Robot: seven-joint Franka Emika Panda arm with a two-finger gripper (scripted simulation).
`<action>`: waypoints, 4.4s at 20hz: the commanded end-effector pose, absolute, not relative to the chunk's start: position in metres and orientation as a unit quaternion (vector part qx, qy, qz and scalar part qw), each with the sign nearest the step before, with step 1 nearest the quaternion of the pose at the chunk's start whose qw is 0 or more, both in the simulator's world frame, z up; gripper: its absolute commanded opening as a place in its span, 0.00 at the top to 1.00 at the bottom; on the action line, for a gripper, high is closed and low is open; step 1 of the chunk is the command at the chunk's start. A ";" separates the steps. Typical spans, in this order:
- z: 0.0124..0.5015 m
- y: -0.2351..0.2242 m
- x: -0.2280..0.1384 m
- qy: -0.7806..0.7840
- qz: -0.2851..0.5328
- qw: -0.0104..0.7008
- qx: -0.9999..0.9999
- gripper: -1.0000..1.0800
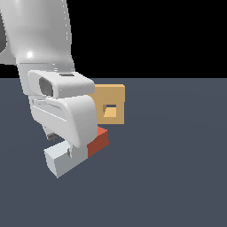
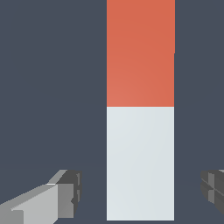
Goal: Insert the peg into the horizontal hole in a box.
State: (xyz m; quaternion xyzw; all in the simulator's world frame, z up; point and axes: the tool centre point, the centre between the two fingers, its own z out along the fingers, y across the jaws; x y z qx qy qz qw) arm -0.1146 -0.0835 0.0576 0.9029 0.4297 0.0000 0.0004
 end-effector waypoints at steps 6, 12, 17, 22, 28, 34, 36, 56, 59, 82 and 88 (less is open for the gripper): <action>0.028 -0.083 -0.116 0.428 0.000 0.000 0.904 0.04; 0.023 -0.083 -0.116 0.428 0.000 0.000 0.904 1.00; 0.023 -0.083 -0.116 0.428 0.000 0.000 0.904 1.00; 0.024 -0.084 -0.115 0.429 0.000 0.000 0.904 1.00; 0.028 -0.078 -0.104 0.456 0.000 0.001 0.890 1.00; 0.037 -0.061 -0.076 0.524 0.000 0.001 0.852 1.00; 0.041 -0.051 -0.065 0.554 0.000 0.001 0.833 1.00; 0.061 0.013 -0.019 0.699 0.000 0.000 0.715 1.00; 0.061 0.012 -0.019 0.699 0.000 0.000 0.715 1.00; 0.063 0.086 -0.019 0.700 0.001 0.001 0.714 1.00; 0.063 0.105 -0.017 0.700 0.001 0.001 0.714 1.00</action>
